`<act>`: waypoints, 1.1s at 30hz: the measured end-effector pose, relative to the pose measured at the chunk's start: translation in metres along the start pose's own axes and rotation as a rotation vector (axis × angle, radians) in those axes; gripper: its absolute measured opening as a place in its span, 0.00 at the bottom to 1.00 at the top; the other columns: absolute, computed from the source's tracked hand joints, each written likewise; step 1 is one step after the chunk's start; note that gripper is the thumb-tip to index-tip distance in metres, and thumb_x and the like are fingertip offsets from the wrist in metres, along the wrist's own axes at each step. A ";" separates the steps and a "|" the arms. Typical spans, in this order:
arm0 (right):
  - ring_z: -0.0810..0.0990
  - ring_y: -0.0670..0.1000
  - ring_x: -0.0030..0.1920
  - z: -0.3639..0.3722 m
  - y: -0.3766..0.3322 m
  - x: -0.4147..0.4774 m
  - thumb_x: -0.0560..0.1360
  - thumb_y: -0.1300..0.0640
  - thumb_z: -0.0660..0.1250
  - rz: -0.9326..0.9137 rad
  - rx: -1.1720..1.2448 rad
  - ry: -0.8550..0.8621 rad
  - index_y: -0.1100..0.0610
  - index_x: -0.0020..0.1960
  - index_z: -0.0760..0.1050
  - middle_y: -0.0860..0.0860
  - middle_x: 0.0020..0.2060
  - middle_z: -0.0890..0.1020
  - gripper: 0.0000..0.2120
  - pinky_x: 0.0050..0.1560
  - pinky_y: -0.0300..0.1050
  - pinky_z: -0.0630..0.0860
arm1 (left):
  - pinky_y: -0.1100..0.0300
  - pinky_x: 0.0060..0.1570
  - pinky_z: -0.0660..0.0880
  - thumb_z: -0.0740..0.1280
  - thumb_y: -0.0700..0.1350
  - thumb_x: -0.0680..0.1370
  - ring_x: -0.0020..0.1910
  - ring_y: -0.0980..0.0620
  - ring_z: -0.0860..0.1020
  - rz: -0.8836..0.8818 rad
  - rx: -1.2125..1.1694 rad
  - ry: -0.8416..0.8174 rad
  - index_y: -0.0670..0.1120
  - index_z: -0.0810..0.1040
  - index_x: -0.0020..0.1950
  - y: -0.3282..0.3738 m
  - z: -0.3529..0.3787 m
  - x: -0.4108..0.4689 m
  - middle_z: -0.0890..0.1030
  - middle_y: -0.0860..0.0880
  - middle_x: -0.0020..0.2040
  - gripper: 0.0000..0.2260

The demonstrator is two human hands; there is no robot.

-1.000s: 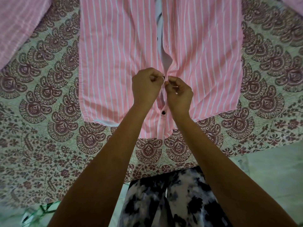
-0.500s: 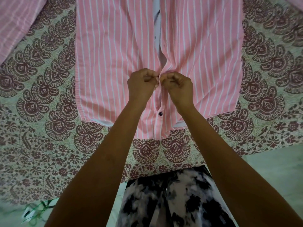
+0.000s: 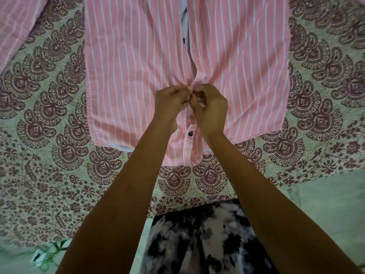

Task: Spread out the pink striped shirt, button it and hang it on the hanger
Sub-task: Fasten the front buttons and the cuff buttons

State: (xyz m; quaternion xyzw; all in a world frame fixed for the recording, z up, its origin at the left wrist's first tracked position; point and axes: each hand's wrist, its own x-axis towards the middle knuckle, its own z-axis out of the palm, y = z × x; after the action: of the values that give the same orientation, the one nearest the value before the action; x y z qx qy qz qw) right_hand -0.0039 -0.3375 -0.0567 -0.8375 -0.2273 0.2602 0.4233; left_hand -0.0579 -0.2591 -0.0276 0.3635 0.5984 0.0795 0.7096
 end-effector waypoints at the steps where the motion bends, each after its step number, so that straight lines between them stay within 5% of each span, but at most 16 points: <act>1: 0.82 0.52 0.40 0.000 0.000 -0.001 0.72 0.58 0.66 0.008 0.009 0.004 0.61 0.49 0.78 0.56 0.42 0.82 0.09 0.42 0.54 0.79 | 0.61 0.46 0.80 0.67 0.34 0.74 0.41 0.49 0.80 0.014 0.021 -0.006 0.40 0.79 0.42 -0.001 0.000 0.000 0.80 0.42 0.40 0.03; 14: 0.81 0.45 0.37 0.000 -0.005 -0.003 0.71 0.62 0.69 0.030 0.058 0.020 0.63 0.49 0.79 0.53 0.39 0.84 0.08 0.43 0.41 0.79 | 0.61 0.43 0.78 0.68 0.38 0.74 0.41 0.52 0.79 0.100 0.173 0.063 0.47 0.77 0.39 -0.006 -0.009 0.008 0.79 0.49 0.37 0.06; 19: 0.79 0.49 0.35 -0.003 -0.011 0.008 0.70 0.68 0.68 0.399 0.327 -0.084 0.60 0.40 0.80 0.53 0.34 0.81 0.05 0.46 0.47 0.78 | 0.66 0.32 0.74 0.66 0.35 0.75 0.26 0.59 0.73 0.179 0.239 0.019 0.46 0.75 0.38 -0.008 -0.016 0.014 0.77 0.54 0.27 0.08; 22: 0.77 0.45 0.30 -0.010 -0.015 0.017 0.72 0.69 0.66 0.615 0.510 -0.197 0.57 0.35 0.78 0.48 0.25 0.80 0.10 0.37 0.37 0.77 | 0.67 0.29 0.71 0.66 0.34 0.75 0.25 0.59 0.72 0.221 0.255 -0.079 0.45 0.75 0.39 -0.007 -0.020 0.016 0.76 0.52 0.29 0.08; 27: 0.73 0.44 0.28 -0.017 -0.016 0.023 0.74 0.67 0.65 0.746 0.567 -0.359 0.58 0.35 0.76 0.46 0.22 0.78 0.10 0.33 0.33 0.73 | 0.68 0.32 0.70 0.66 0.35 0.75 0.27 0.63 0.71 0.313 0.366 -0.129 0.47 0.74 0.40 -0.011 -0.027 0.020 0.75 0.51 0.31 0.08; 33: 0.71 0.44 0.24 -0.014 -0.015 0.025 0.73 0.66 0.65 0.763 0.465 -0.289 0.57 0.35 0.77 0.49 0.25 0.79 0.10 0.28 0.35 0.69 | 0.63 0.40 0.73 0.68 0.36 0.73 0.32 0.58 0.75 0.401 0.560 0.004 0.44 0.77 0.40 -0.018 -0.021 0.029 0.77 0.55 0.32 0.03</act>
State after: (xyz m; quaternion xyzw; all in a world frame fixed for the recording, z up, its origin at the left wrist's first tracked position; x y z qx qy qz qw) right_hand 0.0213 -0.3231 -0.0433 -0.6995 0.1047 0.5551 0.4378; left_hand -0.0753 -0.2477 -0.0621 0.6543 0.5151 0.0510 0.5514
